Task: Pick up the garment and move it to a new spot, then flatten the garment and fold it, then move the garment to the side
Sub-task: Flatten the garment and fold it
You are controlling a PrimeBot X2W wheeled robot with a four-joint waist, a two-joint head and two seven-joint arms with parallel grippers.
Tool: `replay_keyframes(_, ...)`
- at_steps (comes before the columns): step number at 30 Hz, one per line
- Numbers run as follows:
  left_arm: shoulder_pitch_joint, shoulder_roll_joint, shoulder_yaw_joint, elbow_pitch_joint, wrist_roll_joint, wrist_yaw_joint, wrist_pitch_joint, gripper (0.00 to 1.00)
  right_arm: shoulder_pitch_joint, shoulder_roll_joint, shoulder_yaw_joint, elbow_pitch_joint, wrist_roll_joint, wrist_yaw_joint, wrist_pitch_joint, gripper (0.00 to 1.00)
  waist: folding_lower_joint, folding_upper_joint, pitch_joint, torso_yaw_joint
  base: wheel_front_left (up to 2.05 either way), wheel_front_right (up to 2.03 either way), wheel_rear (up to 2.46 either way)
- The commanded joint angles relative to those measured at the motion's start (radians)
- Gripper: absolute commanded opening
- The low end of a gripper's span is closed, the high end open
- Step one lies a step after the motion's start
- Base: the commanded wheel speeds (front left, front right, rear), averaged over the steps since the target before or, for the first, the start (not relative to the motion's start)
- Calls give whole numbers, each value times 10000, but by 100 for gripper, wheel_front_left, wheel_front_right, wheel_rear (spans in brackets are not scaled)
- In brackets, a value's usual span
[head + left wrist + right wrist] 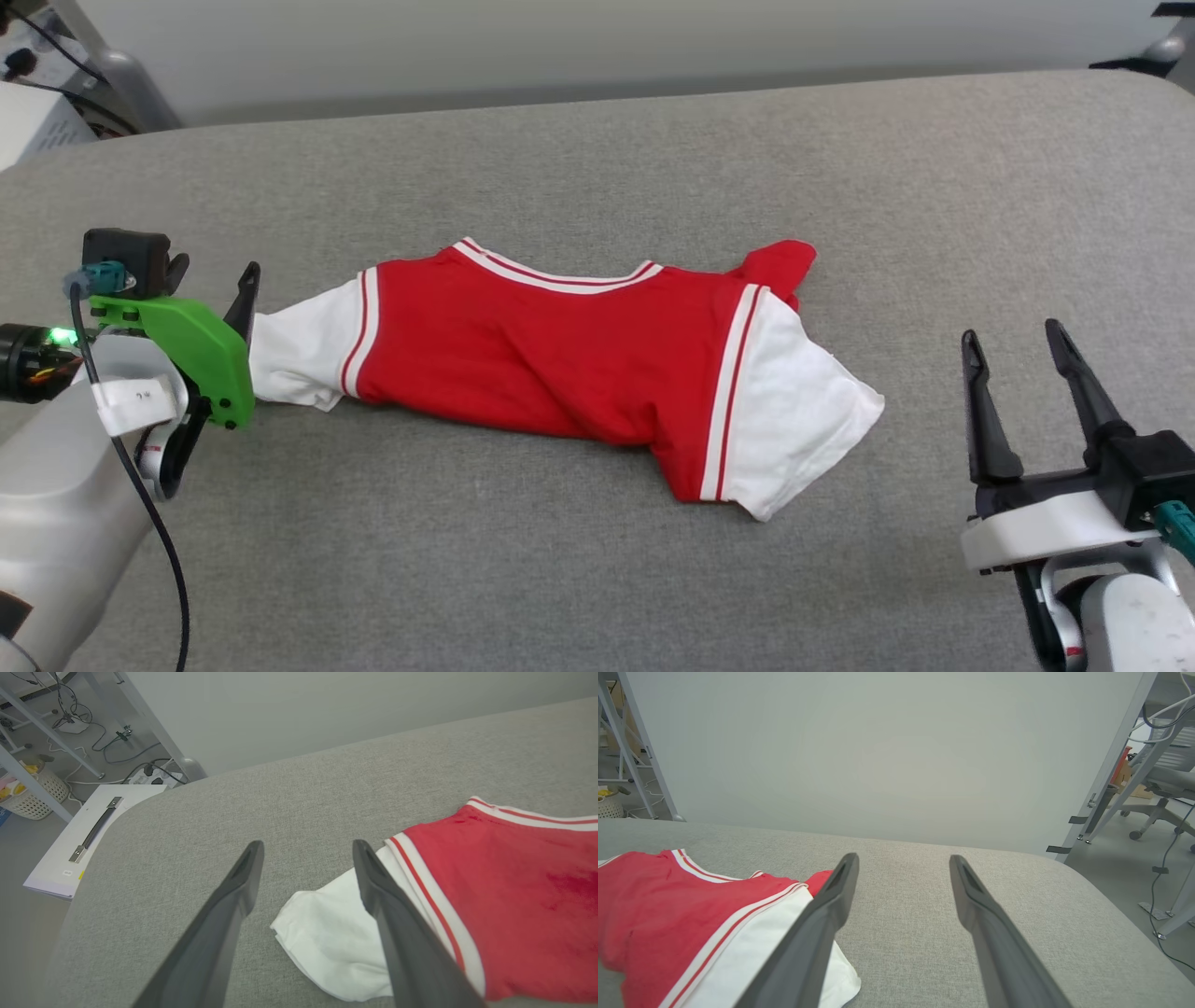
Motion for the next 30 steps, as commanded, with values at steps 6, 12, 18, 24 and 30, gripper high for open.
replay_keyframes(6, 968, -12, 1334, -1767, 750, 1313, -647, 100, -623, -931, -70, -341, -16, -7, -92, 100, 0, 0, -694, 884, 0, 0, 0)
replay_keyframes(12, 3382, -40, 3866, -5030, 2681, 2963, -654, 100, -1437, -1983, 175, -239, 334, -7, -92, 100, 0, 0, -736, 1121, 0, 0, 0)
replay_keyframes(18, 5904, -621, 5692, -7222, 4234, 3652, -655, 100, -2330, -3486, 1694, 970, 1316, -7, 1175, 100, 0, 0, -748, 1226, 0, 0, 0)
replay_keyframes(24, 7247, -1371, 6608, -7951, 5151, 3453, -656, 100, -3144, -5364, 4174, 1095, 3414, -7, 4421, 100, 0, 0, -607, 1404, 0, 0, 0)
replay_keyframes(30, 7512, -2121, 7201, -7855, 5803, 2855, -656, 100, -3629, -6355, 5637, 988, 5667, -7, 7743, 100, 0, 0, -222, 1651, 0, 0, 0)
